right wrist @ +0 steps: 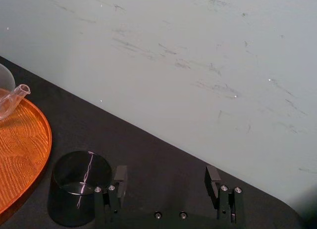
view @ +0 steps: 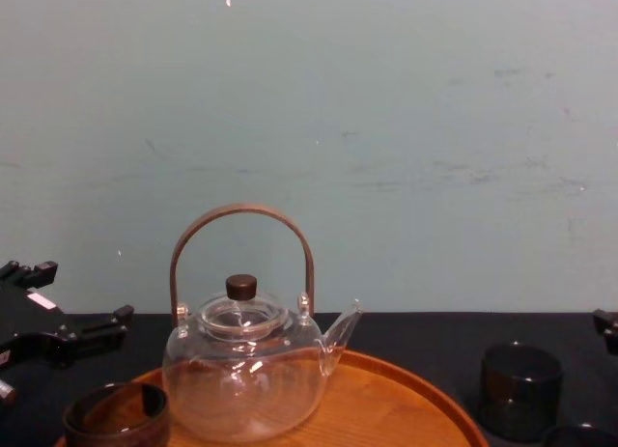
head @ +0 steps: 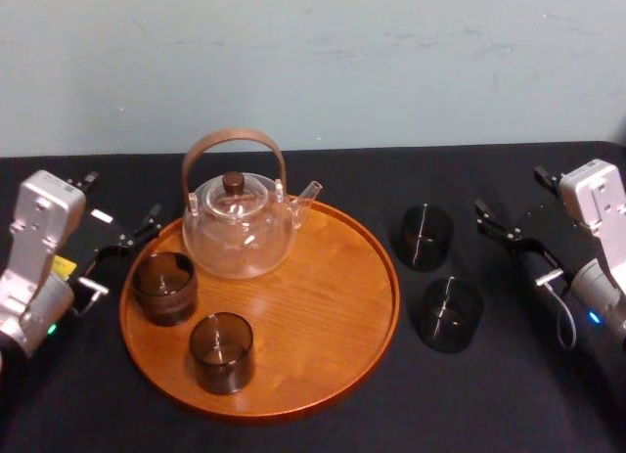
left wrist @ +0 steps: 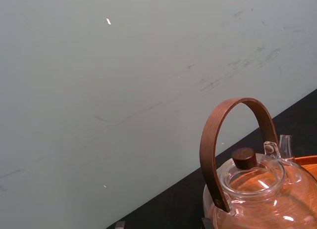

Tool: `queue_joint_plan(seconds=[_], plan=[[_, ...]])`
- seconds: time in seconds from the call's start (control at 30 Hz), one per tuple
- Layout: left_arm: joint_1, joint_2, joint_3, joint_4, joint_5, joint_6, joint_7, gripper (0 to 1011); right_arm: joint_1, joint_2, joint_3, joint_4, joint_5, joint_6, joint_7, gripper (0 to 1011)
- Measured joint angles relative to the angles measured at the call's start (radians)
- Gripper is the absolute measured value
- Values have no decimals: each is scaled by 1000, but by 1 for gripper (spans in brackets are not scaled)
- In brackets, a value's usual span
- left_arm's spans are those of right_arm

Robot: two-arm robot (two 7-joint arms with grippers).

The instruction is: Pick up the glass from the table and place it on the tray.

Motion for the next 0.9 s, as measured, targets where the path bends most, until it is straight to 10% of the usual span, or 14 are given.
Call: queue_joint_plan(seconds=[0.9], plan=[[0, 0, 0, 0, 0, 0, 0, 1001, 0, 0, 0, 0, 0, 0, 0, 1002]])
